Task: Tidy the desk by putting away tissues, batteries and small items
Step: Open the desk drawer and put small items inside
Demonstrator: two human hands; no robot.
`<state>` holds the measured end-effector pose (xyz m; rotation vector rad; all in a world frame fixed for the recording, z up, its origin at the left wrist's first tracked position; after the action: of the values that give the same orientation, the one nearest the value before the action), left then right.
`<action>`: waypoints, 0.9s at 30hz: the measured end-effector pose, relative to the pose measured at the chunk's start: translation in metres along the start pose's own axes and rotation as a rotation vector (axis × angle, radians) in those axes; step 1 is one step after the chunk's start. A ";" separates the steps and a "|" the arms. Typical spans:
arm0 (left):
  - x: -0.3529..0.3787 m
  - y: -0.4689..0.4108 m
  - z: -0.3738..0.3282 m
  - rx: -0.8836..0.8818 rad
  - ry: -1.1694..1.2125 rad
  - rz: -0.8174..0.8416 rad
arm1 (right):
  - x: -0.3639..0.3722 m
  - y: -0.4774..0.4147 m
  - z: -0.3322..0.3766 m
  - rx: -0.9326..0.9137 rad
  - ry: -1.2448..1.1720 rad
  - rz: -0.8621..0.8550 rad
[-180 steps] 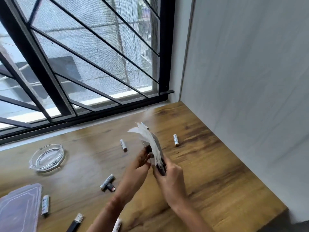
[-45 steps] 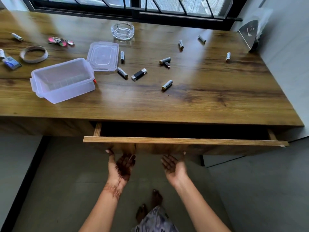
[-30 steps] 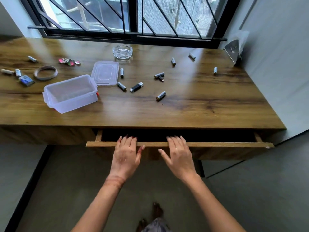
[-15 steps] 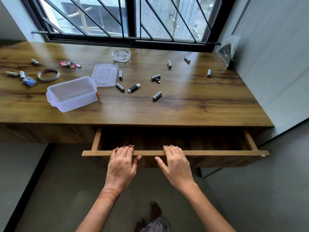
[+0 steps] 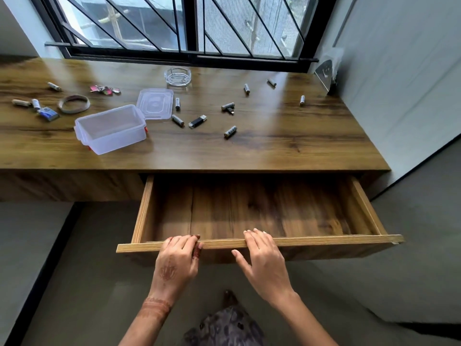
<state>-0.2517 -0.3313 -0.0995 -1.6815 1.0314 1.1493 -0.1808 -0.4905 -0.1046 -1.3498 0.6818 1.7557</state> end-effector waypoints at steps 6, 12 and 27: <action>-0.006 0.024 0.004 0.029 0.070 -0.092 | 0.004 0.024 0.003 0.033 -0.004 0.032; -0.005 0.038 0.008 0.025 0.123 -0.115 | 0.004 0.037 0.010 0.008 -0.019 0.021; -0.017 0.033 0.018 -0.163 0.277 -0.096 | 0.002 0.036 0.018 -0.004 -0.091 0.092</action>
<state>-0.2910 -0.3222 -0.0930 -2.0404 1.0338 0.9781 -0.2206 -0.4952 -0.1034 -1.2506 0.7004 1.8803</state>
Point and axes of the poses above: each hand's wrist, its own y-axis away from the middle knuckle, its own x-axis out of the palm, z = x × y, the point moved 9 cm from there along -y, towards the middle knuckle, and after that the axes turned 4 degrees about -y, right-handed, at the moved point
